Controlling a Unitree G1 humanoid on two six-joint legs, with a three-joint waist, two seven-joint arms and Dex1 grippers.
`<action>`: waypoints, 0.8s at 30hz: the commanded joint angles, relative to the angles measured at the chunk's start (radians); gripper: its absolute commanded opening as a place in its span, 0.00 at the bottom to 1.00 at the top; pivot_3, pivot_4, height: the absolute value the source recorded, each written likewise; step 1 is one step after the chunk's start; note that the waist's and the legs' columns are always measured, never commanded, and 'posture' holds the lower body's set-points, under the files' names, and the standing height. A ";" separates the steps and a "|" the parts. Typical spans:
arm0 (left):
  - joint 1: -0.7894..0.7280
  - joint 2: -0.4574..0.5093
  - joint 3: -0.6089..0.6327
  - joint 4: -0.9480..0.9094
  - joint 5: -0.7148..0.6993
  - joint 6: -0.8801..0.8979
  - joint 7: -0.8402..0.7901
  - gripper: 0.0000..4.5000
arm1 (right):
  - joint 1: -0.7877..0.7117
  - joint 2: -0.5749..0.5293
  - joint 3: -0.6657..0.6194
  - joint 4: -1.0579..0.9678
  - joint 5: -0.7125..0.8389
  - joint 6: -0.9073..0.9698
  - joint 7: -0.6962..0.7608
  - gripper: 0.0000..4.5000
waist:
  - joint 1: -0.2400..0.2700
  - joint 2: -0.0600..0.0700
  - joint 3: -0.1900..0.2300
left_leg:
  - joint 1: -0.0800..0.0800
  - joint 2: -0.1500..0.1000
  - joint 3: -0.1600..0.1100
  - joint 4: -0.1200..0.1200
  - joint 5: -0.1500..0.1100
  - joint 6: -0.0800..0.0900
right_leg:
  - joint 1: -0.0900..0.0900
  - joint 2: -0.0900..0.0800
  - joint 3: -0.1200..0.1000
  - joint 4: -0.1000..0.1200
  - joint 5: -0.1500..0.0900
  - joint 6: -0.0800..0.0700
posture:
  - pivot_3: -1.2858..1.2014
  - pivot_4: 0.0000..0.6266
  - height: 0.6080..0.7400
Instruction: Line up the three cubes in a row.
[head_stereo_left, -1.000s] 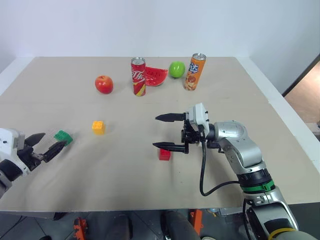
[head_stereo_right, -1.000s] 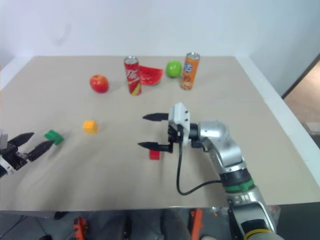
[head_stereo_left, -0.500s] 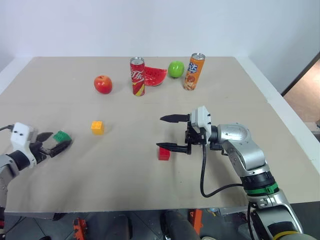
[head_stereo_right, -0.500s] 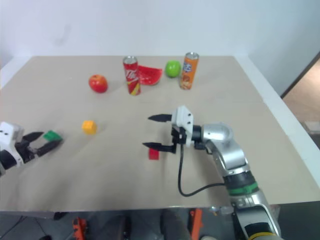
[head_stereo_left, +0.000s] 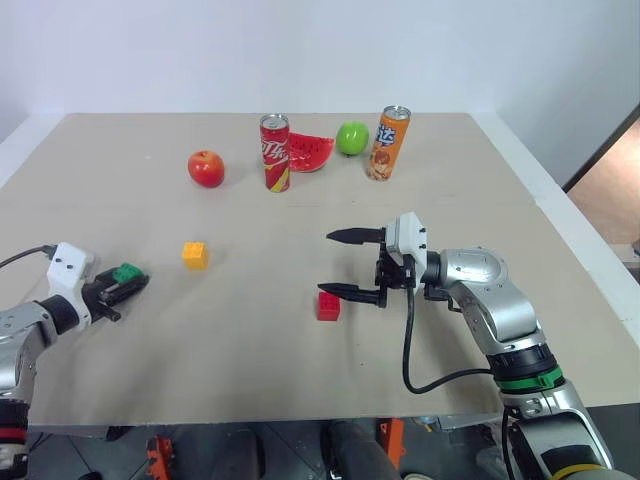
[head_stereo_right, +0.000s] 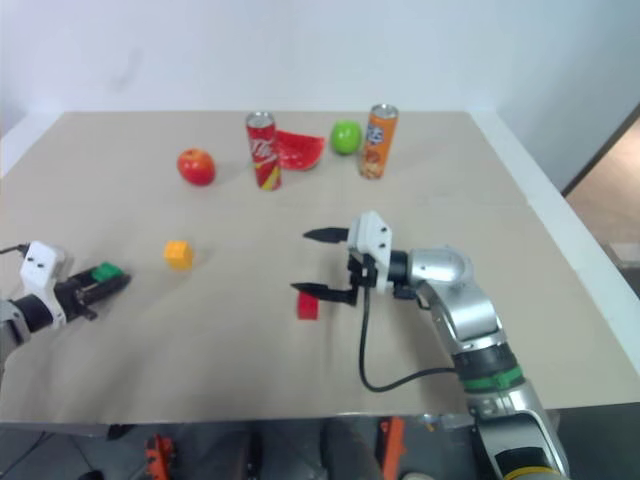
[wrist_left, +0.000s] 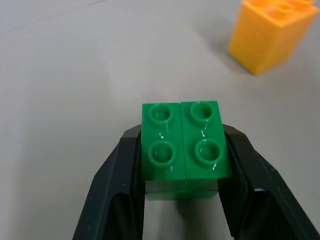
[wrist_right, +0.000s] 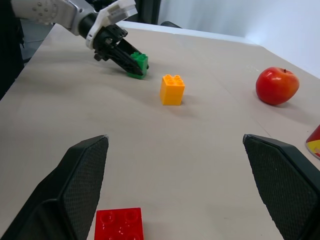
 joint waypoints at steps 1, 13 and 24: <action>0.047 -0.005 -0.016 -0.130 -0.013 -0.003 -0.028 0.30 | -0.013 0.000 -0.022 -0.017 0.007 -0.022 0.001 1.00 | 0.000 0.000 0.000 | 0.000 0.000 0.000 0.000 0.000 0.000 | 0.000 0.000 0.000 0.000 0.000 0.000 | 0.52 0.24 1.00; -0.212 -0.028 -0.352 -0.264 0.007 -0.030 -0.330 0.30 | 0.002 -0.055 -0.031 -0.059 0.080 0.059 0.075 1.00 | 0.007 0.000 0.000 | -0.001 -0.002 -0.002 0.003 0.001 0.001 | 0.001 0.001 0.000 0.000 0.002 0.003 | 0.52 0.24 1.00; -0.474 -0.139 -0.556 -0.089 0.089 -0.051 -0.509 0.30 | 0.015 -0.066 -0.036 -0.051 0.063 0.043 0.071 1.00 | 0.000 0.000 0.000 | -0.003 -0.003 -0.002 0.003 0.000 0.001 | 0.000 0.003 0.000 0.000 0.001 0.003 | 0.52 0.24 1.00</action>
